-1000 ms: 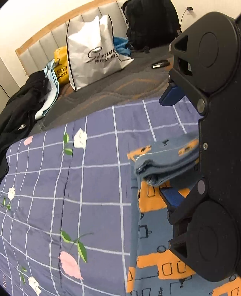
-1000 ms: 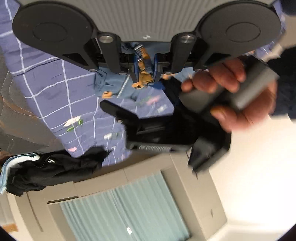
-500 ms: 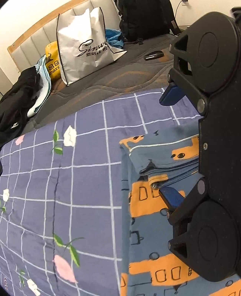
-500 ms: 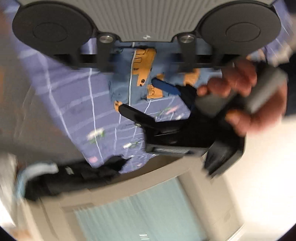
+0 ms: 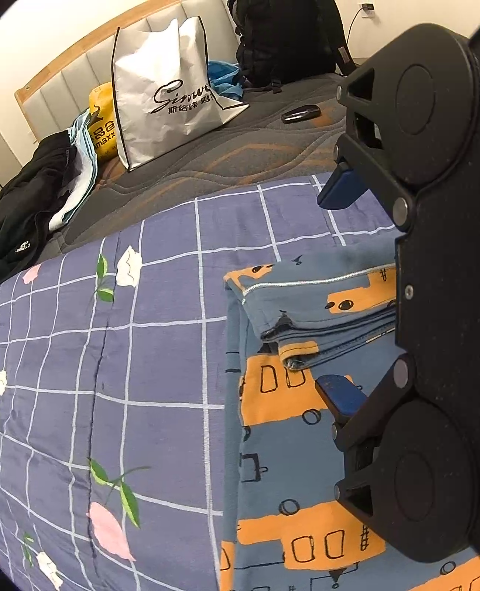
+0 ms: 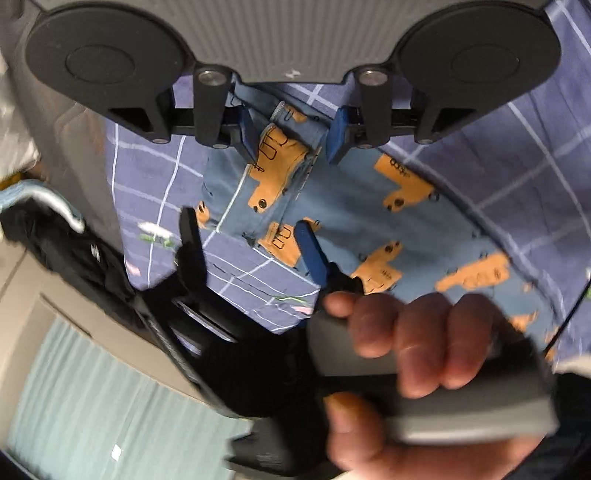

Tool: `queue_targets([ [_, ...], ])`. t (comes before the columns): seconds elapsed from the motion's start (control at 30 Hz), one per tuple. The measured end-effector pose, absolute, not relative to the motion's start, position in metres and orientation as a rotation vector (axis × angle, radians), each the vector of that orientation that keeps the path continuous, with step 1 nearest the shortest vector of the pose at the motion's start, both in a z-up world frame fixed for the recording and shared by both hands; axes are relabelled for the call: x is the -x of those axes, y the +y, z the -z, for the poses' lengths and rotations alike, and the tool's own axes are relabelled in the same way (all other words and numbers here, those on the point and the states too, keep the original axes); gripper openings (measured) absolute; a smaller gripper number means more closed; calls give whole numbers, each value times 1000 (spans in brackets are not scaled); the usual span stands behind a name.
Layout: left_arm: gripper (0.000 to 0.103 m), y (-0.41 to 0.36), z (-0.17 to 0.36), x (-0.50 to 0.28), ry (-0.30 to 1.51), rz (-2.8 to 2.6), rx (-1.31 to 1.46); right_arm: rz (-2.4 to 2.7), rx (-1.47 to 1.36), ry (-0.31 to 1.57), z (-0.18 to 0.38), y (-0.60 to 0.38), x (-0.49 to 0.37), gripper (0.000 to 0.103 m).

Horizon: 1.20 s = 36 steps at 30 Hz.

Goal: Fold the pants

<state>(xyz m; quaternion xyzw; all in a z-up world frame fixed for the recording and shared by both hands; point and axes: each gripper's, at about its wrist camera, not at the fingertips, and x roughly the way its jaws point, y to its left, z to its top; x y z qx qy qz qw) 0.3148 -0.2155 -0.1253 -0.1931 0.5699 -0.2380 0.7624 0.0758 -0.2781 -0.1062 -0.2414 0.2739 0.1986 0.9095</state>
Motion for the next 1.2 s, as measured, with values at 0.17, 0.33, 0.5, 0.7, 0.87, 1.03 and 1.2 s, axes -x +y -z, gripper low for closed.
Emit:
queue_targets([
  [0.17,97,-214,125,-314,1240,515,436,-401,376,574,106,-287,-81,10],
  [0.33,99,-218,127,-316,1242,516,449,-352,-4,559,94,-328,-85,10],
  [0.5,100,-226,131,-317,1233,532,520,-332,-124,546,85,-352,-81,10],
  [0.7,64,-242,131,-316,1228,512,461,-349,-78,550,85,-349,-75,10],
  [0.87,21,-232,130,-315,1238,486,403,-347,-11,547,87,-334,-78,11],
  [1.03,13,-217,126,-311,1206,494,417,-375,6,551,86,-318,-78,10],
  [1.2,13,-183,108,-302,1158,479,421,-422,24,535,74,-296,-76,10],
])
